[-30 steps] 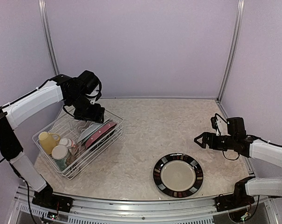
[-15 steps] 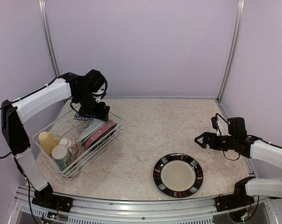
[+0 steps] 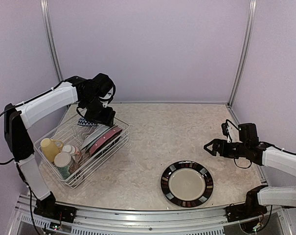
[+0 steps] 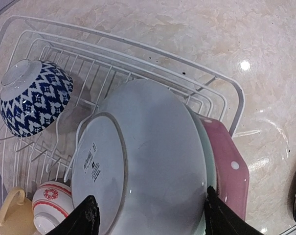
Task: Unload the mixed dishes from the dish rack
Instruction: Grab the plate from the dish rack.
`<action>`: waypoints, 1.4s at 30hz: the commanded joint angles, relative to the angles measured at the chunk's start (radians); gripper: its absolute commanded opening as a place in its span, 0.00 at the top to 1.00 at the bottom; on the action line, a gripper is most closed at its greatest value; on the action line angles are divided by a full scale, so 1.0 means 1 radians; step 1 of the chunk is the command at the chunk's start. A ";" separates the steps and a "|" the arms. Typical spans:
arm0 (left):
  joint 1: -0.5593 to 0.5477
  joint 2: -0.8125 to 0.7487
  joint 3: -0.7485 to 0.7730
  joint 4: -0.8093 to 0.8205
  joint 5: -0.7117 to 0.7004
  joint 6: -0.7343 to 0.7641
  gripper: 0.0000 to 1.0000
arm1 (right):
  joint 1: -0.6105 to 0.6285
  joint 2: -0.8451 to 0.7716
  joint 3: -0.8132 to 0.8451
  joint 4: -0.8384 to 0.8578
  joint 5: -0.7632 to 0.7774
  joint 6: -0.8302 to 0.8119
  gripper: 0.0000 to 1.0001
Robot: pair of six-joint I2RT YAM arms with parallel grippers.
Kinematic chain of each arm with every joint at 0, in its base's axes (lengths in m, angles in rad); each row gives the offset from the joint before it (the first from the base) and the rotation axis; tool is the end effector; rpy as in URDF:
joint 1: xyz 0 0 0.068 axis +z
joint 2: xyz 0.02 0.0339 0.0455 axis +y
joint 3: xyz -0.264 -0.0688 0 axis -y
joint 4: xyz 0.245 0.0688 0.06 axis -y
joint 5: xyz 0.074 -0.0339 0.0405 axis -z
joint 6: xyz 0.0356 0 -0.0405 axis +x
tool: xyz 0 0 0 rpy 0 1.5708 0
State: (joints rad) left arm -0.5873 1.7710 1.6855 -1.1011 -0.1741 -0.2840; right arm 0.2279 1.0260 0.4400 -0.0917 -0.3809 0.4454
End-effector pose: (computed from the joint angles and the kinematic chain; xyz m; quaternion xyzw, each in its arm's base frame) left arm 0.3053 -0.1958 0.3100 0.1313 0.9692 -0.0029 0.2084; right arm 0.1956 0.0590 0.1867 0.0149 0.8893 0.3012 0.3438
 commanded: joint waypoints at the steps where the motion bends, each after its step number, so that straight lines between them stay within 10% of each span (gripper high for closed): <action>1: 0.010 0.020 0.019 -0.063 -0.163 0.008 0.33 | 0.002 0.010 -0.010 0.020 -0.008 0.013 0.00; 20: -0.057 0.040 -0.029 -0.161 -0.506 -0.005 0.51 | 0.002 0.017 -0.025 0.033 -0.009 0.022 0.00; 42: -0.097 0.044 -0.051 -0.161 -0.575 0.002 0.89 | 0.002 -0.011 -0.050 0.050 -0.016 0.046 0.00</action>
State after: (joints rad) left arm -0.6773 1.8317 1.6260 -1.2587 -0.7052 -0.2462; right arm 0.2279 1.0264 0.4061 -0.0544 -0.3885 0.4847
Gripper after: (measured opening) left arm 0.157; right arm 0.997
